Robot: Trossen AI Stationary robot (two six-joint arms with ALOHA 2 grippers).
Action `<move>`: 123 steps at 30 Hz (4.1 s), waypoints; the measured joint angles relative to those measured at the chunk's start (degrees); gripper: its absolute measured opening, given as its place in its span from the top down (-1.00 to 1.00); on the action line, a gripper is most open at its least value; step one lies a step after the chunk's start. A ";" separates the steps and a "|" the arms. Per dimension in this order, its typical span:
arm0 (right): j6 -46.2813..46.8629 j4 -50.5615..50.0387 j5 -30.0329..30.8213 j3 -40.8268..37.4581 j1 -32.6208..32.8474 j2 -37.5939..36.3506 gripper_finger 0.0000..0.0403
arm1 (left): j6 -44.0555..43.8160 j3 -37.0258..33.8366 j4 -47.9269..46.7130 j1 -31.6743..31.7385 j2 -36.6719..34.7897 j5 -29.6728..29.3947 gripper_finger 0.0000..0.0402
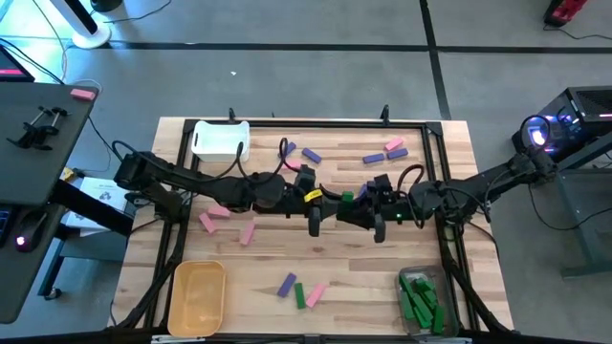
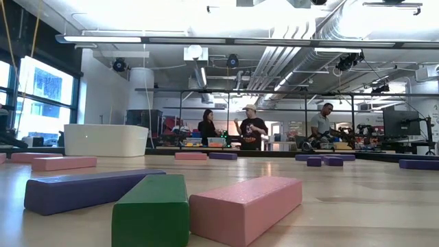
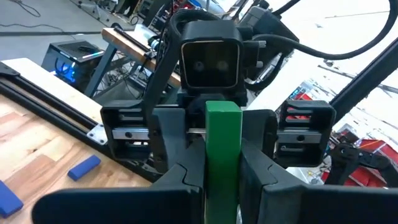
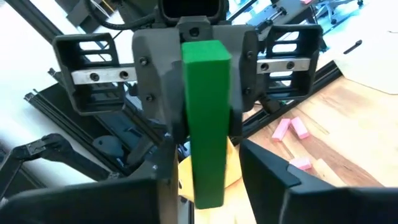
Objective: Sort blocks
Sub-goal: Put the green wooden block into the black bin
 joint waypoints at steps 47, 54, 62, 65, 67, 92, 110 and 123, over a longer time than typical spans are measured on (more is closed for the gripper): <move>74.79 -46.87 -7.31 0.00 50.75 6.80 1.00 | -8.09 -25.07 1.42 -11.38 -18.28 -18.71 0.21; 82.10 -57.84 -10.61 -0.04 50.92 7.17 1.00 | -8.07 -25.05 2.61 -10.68 -18.38 -17.48 0.21; 84.63 -58.92 -15.84 0.00 50.90 7.17 1.00 | -8.07 -25.05 2.36 -10.93 -18.38 -17.34 0.21; 88.22 -61.36 -18.74 0.00 50.90 7.17 1.00 | -8.04 -25.05 2.38 -10.93 -18.38 -17.36 0.21; 89.60 -62.47 -20.03 0.00 50.90 7.17 1.00 | -8.04 -25.05 2.36 -10.93 -18.38 -17.36 0.21; 76.93 -47.17 -19.87 0.00 47.56 7.15 0.01 | -4.48 -24.95 2.09 -10.97 -18.10 -12.76 0.21; 70.01 -42.52 -18.65 0.00 42.80 7.06 -0.05 | 54.09 7.87 -49.81 -13.46 14.39 13.02 0.28; 68.61 -46.36 -18.58 0.00 39.43 7.06 -0.05 | 59.09 11.10 -50.61 -13.62 25.63 21.33 0.28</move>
